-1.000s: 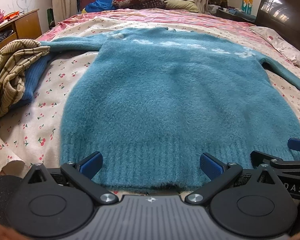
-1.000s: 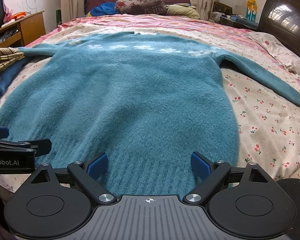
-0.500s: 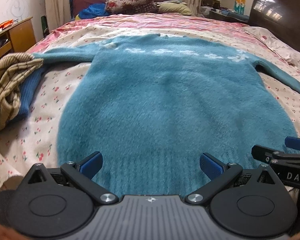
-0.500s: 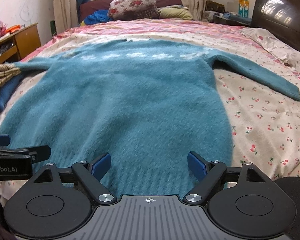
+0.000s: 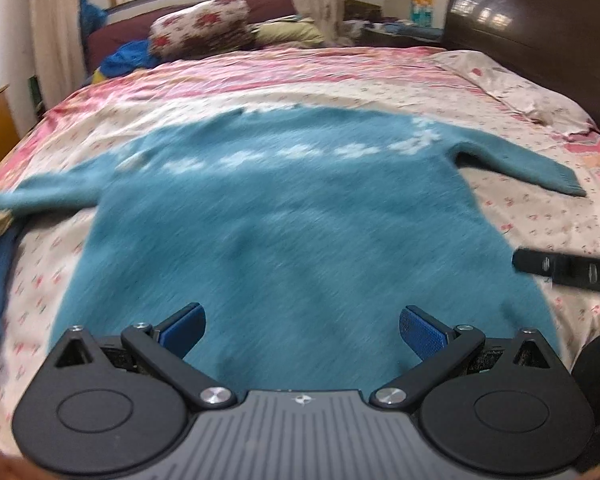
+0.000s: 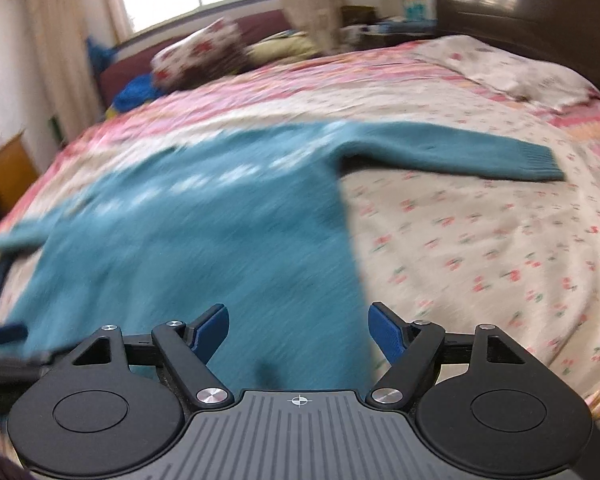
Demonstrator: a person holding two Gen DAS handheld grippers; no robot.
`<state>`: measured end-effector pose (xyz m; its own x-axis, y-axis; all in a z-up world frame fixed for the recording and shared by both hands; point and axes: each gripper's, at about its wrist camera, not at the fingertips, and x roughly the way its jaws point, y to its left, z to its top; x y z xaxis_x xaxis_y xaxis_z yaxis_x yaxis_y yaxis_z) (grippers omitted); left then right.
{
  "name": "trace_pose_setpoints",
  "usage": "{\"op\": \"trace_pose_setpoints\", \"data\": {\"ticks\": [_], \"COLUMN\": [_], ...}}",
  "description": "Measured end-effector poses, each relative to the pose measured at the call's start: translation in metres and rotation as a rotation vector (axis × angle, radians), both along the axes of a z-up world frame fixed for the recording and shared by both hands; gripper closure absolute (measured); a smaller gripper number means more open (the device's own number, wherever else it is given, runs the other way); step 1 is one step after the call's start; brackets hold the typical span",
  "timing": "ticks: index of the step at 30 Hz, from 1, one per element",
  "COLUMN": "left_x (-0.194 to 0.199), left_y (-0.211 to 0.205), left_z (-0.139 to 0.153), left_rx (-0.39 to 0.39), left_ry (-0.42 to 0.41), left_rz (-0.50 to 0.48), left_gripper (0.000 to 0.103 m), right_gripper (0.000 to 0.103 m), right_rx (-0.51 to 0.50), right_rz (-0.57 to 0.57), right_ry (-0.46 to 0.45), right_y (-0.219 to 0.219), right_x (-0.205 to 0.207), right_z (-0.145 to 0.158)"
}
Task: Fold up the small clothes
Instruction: 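Move the right tool to the sweater sleeve cuff and grasp it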
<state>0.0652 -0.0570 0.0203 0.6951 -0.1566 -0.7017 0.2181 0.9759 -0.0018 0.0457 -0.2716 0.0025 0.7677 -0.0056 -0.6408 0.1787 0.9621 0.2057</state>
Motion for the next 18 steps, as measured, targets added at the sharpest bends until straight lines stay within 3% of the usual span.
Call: {"op": "trace_pose_setpoints", "data": {"ticks": [8,18], "left_x": [0.045,0.084], "left_y": [-0.065,-0.134], "left_z": [0.008,0.005], "left_rx": [0.016,-0.035], "left_ry": [-0.025,-0.039], "left_rz": [-0.099,-0.168], "left_gripper": [0.0,0.0], "right_gripper": [0.026,0.026], "right_rx": [0.161,0.413], "right_rz": [-0.234,-0.497], "right_ry": [0.001,-0.036], "right_y": [-0.104,-0.219], "right_x": [0.044,0.071], "right_z": [-0.01,-0.044]}}
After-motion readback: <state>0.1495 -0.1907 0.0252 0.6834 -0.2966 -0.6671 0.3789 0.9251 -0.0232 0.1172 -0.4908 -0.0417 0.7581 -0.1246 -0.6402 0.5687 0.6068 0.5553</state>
